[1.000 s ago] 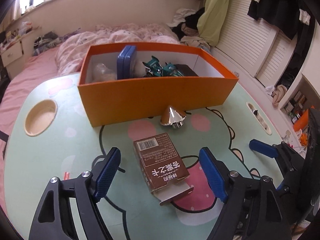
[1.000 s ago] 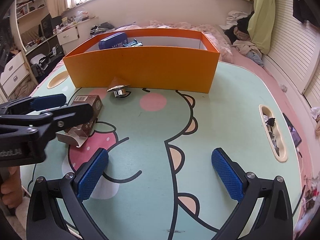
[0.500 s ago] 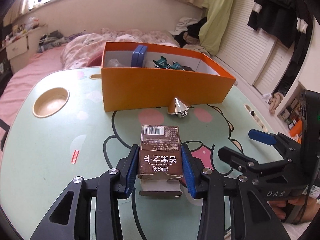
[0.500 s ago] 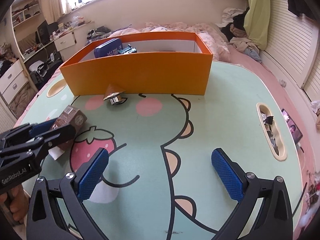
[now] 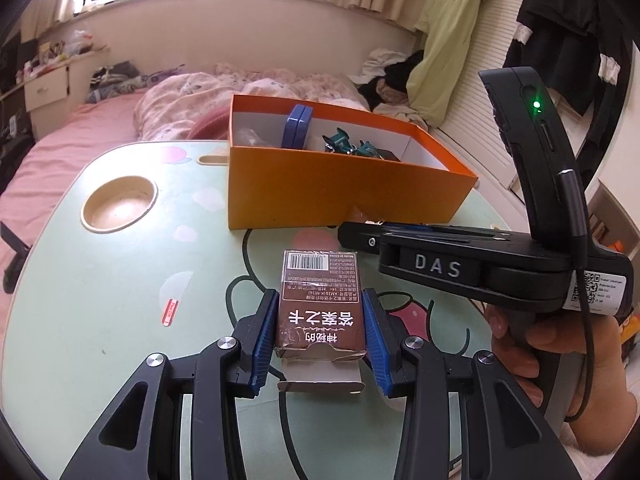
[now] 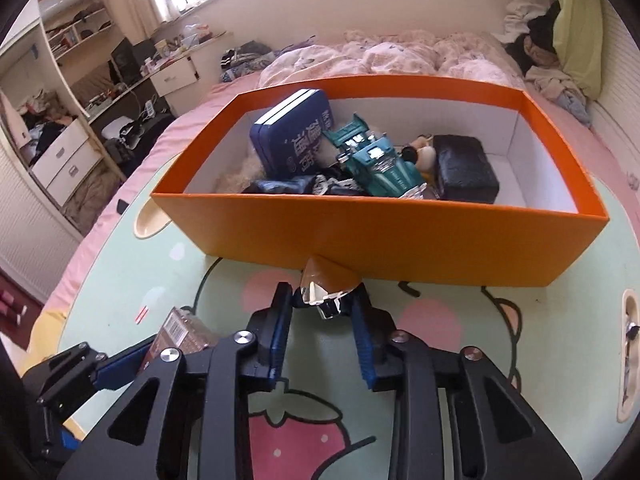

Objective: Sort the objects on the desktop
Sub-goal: 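Grasp the silver cone knob with the right tool while the left tool holds the carton, then lower the milk carton and silver knob into the orange box and release both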

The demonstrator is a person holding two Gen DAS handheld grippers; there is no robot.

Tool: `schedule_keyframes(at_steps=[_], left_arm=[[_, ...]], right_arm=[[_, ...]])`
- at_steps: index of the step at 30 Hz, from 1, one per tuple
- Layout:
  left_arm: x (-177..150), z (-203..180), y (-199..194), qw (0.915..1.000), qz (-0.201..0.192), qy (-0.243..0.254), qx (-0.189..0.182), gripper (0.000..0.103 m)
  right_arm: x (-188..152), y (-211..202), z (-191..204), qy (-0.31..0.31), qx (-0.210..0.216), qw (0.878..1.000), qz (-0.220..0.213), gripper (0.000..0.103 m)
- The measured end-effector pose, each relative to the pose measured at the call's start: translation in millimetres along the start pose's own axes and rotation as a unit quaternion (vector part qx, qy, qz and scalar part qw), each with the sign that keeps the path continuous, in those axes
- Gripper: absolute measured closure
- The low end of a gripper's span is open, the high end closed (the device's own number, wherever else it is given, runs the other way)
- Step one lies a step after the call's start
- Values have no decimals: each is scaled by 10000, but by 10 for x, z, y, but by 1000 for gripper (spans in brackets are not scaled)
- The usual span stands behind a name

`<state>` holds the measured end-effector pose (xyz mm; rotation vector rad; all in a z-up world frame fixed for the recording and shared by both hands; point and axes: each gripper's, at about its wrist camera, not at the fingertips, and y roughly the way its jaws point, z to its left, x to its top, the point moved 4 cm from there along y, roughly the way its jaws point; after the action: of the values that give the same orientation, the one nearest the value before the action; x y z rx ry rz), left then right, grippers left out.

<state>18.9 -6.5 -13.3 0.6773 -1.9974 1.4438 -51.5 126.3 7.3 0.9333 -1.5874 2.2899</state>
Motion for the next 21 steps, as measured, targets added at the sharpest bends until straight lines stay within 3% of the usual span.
schedule_keyframes(at_steps=[6, 10, 13, 16, 19, 21], left_arm=[[90, 45, -97, 9999, -164, 2, 52, 63], [474, -44, -224, 9978, -640, 142, -37, 63], [855, -158, -160, 9976, -630, 269, -114, 63], [1171, -190, 83, 9989, -277, 158, -339, 63], [1320, -191, 415, 9995, 137, 97, -279, 63], [1356, -151, 605, 9992, 317, -63, -227, 47]], right_arm=[[-128, -456, -88, -259, 52, 9983, -528, 72], [77, -801, -211, 10, 55, 9944, -1051, 72], [353, -907, -284, 87, -134, 9902, -1388, 72], [605, -741, -399, 232, -301, 9912, -1267, 72], [718, -504, -566, 398, -402, 9935, -992, 72], [732, -320, -678, 545, -434, 9956, -632, 71]])
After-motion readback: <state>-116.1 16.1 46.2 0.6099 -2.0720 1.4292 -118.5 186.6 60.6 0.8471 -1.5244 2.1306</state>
